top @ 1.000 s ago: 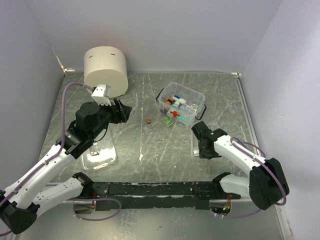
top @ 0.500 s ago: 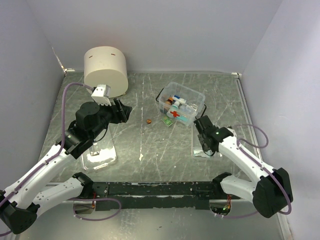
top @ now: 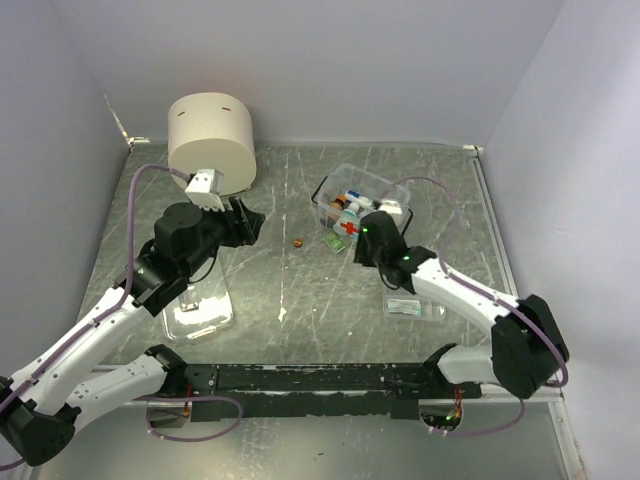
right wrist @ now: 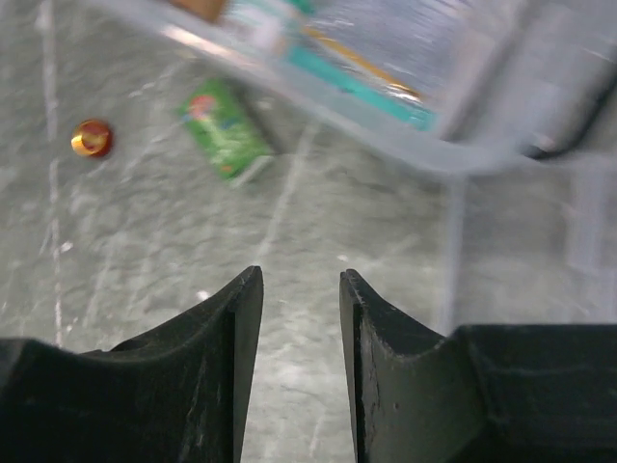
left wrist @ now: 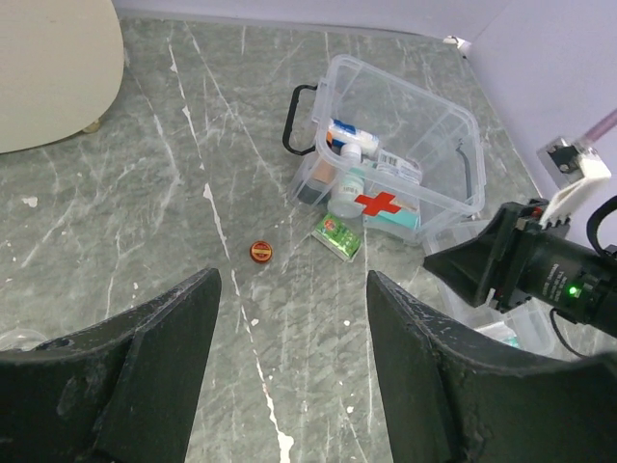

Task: Organize the medicine kit

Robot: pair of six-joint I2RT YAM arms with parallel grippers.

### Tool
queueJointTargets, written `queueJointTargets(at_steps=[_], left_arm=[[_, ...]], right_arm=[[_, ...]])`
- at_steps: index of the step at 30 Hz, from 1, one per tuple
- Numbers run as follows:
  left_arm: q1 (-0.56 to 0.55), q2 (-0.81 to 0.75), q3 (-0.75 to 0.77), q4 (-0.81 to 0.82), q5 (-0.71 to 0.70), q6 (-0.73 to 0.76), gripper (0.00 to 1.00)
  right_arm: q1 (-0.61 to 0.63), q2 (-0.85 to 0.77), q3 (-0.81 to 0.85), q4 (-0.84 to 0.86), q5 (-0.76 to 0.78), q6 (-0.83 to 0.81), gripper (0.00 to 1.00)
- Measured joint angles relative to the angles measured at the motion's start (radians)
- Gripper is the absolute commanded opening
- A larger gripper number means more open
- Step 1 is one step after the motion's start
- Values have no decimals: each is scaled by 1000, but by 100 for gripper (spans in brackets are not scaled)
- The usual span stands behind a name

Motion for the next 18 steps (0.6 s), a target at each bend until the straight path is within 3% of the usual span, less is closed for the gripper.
queueJointTargets(at_steps=[7, 18], left_arm=[[0, -5, -4, 0, -31, -3, 73], [0, -66, -17, -1, -97, -6, 73]], right_arm=[[149, 220, 175, 114, -45, -166, 45], [240, 608, 568, 51, -53, -198, 50]])
